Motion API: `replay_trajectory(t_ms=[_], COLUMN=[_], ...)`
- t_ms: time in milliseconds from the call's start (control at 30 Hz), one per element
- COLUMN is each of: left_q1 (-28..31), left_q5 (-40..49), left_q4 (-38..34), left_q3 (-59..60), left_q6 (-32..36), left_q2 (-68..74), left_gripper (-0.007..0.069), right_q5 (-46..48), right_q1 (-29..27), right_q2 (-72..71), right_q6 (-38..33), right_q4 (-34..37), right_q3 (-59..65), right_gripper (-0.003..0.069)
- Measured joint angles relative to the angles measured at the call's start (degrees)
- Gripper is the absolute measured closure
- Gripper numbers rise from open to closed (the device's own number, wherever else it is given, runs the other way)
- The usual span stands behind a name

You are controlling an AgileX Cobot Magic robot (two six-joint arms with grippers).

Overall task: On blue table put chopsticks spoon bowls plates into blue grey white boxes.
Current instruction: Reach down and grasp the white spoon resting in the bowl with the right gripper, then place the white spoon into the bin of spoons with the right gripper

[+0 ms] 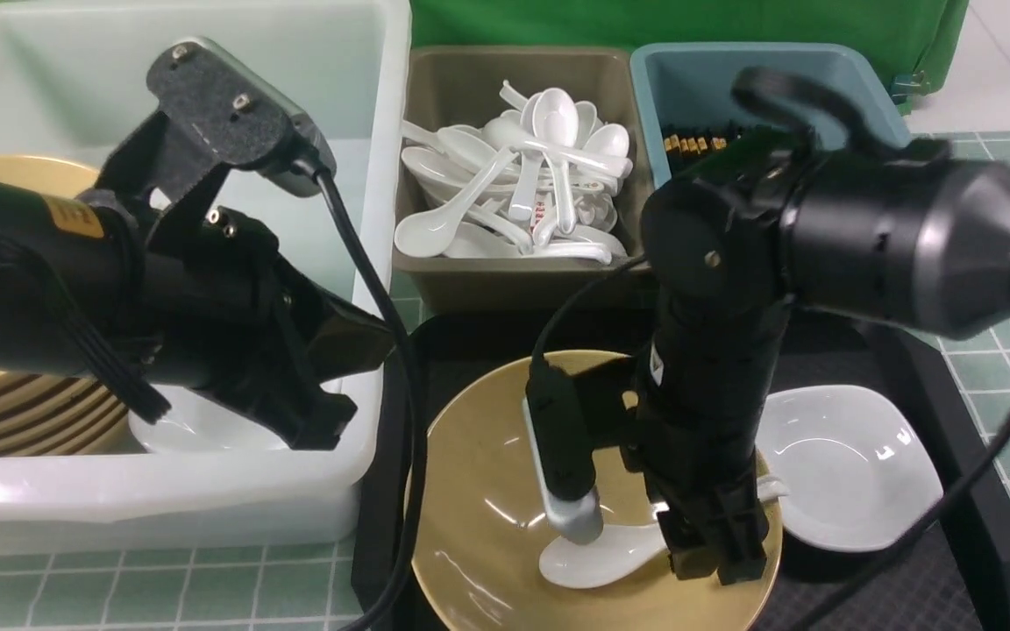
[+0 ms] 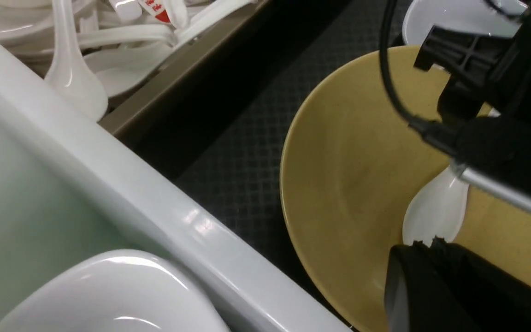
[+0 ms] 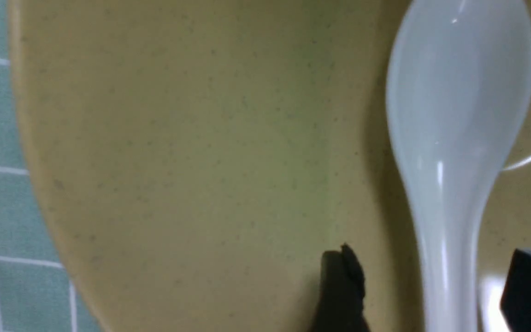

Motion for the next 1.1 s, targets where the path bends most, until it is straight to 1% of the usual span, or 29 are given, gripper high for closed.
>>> replay_trajectory(t_ms=[133,200,267,300,400,500,600,667,733,767,800,833,867,900,933,967,1033,1100], left_q1=[0.0,0.0,0.0,0.0,0.0,1.38,5.91,9.88,13.22,14.35,14.5,15.2,15.41,15.42,15.42,15.42,15.42,15.42], left_q5=[-0.26,-0.51,-0.72,-0.85,-2.14,-5.06,-7.91,-8.3,-8.54,-8.68,-8.73,-9.06,-9.16,-9.24,-9.3,-9.3,-9.11,-8.61], left_q4=[0.0,0.0,0.0,0.22,1.47,3.16,3.92,3.86,3.17,2.75,2.63,1.91,1.14,0.79,-0.58,-1.74,-3.93,-4.99], left_q3=[0.0,0.0,0.0,0.0,0.0,0.0,0.0,-0.92,-2.93,-4.12,-4.34,-5.92,-6.93,-7.31,-8.59,-9.13,-9.48,-9.6], left_q6=[0.74,1.11,1.16,1.16,-0.02,-4.63,-9.35,-10.51,-10.87,-10.64,-10.46,-9.41,-8.62,-8.24,-7.23,-6.43,-4.74,-3.3], left_q2=[0.0,0.0,0.0,0.0,0.0,0.0,0.11,0.85,2.23,2.82,2.98,3.95,4.56,4.78,5.48,5.84,6.19,6.46], left_gripper=[0.0638,0.0638,0.0638,0.0638,0.0638,0.0638,0.0638,0.0638,0.0638,0.0638,0.0638,0.0638,0.0638,0.0638,0.0638,0.0638,0.0638,0.0638], right_q5=[-0.59,-0.79,-0.74,-0.74,-0.48,-0.28,0.17,-0.46,-3.67,-8.47,-9.29,-15.35,-19.68,-21.36,-26.62,-29.79,-34.85,-37.65], right_q1=[0.0,0.0,0.0,0.0,0.0,-0.07,-1.6,-3.57,-5.43,-6.86,-7.12,-8.73,-9.78,-10.36,-11.45,-12.07,-12.68,-12.75], right_q2=[1.76,2.1,2.22,2.29,2.29,1.19,-0.57,-0.9,-0.78,-0.47,-0.3,0.6,1.47,1.88,3.46,4.69,7.21,9.26], right_q6=[0.0,0.0,0.0,0.0,0.65,2.91,5.25,7.0,9.61,12.79,13.46,19.69,23.78,25.27,29.33,31.19,33.17,34.18], right_q4=[-1.91,-2.54,-2.74,-2.74,-3.13,-3.99,-4.21,-4.29,-4.34,-4.49,-4.49,-4.76,-4.9,-4.95,-5.13,-5.13,-5.13,-5.13], right_q3=[0.0,0.0,0.0,0.0,-0.92,-4.66,-11.32,-16.47,-20.11,-22.73,-23.05,-25.04,-26.11,-26.46,-27.63,-28.16,-29.01,-29.65], right_gripper=[0.0217,0.0309,0.0433,0.0482,0.0475,0.0475,0.0475,0.0475,0.0475,0.0475,0.0475,0.0475,0.0475,0.0475,0.0475,0.0475,0.0455,0.039])
